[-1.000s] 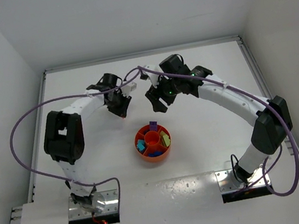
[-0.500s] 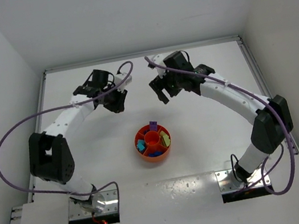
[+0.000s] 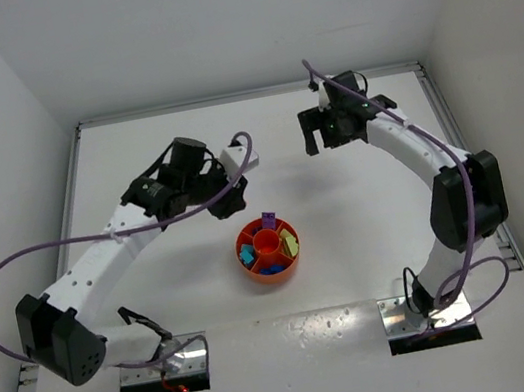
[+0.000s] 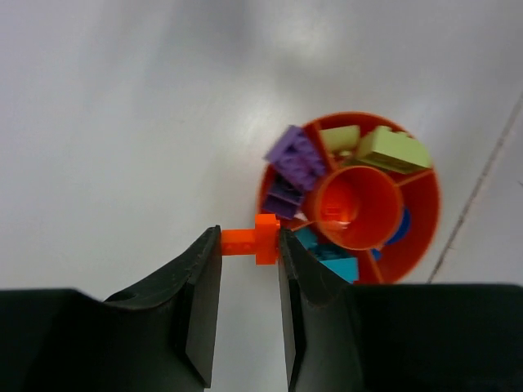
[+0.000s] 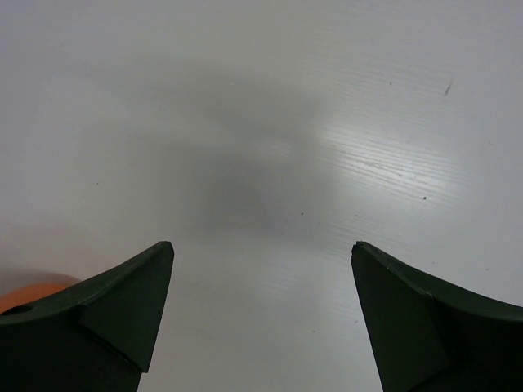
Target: Sort the legos into containers by color
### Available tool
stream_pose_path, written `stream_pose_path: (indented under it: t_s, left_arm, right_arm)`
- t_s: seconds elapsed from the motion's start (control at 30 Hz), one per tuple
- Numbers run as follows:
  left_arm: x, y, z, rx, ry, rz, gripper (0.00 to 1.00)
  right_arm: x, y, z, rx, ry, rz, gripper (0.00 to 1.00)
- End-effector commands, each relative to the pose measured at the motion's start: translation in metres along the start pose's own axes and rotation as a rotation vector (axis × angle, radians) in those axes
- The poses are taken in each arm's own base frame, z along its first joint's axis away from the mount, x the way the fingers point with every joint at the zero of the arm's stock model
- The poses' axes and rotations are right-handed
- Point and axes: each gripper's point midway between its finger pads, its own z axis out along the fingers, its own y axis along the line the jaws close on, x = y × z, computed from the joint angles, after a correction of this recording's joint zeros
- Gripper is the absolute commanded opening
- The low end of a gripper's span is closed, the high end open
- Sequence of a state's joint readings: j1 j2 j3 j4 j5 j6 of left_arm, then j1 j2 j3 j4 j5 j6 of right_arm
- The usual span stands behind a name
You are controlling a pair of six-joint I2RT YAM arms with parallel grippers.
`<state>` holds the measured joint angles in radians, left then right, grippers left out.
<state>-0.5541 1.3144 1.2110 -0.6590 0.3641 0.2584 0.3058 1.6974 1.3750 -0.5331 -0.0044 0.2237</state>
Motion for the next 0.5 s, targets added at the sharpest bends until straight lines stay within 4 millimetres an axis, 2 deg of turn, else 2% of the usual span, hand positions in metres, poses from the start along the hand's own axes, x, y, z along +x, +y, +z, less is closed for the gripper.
stream_pose_path:
  t_s: [0.0,0.07,0.1,0.23,0.33,0.47]
  left_arm:
    - [-0.005,-0.035,-0.007,0.113,-0.035,0.054,0.16]
    - [0.001,-0.054,-0.006,0.182,-0.028,0.06,0.16]
    - [0.001,-0.054,-0.006,0.183,-0.028,0.06,0.16]
    - [0.011,-0.08,-0.002,0.26,-0.006,0.094,0.16]
    - [0.021,-0.095,0.006,0.31,0.029,0.103,0.16]
    - [0.025,-0.107,0.012,0.338,0.053,0.123,0.16]
  right_arm:
    - [-0.006,0.002,-0.001,-0.052,-0.011,0.084,0.9]
    - [-0.006,0.003,-0.002,-0.076,-0.009,0.092,0.9]
    - [-0.007,0.0,-0.002,-0.079,-0.009,0.099,0.9]
    - [-0.002,0.0,-0.001,-0.094,0.002,0.107,0.9]
    - [0.001,-0.002,0.0,-0.099,0.011,0.115,0.9]
    - [0.001,-0.002,0.0,-0.099,0.011,0.115,0.9]
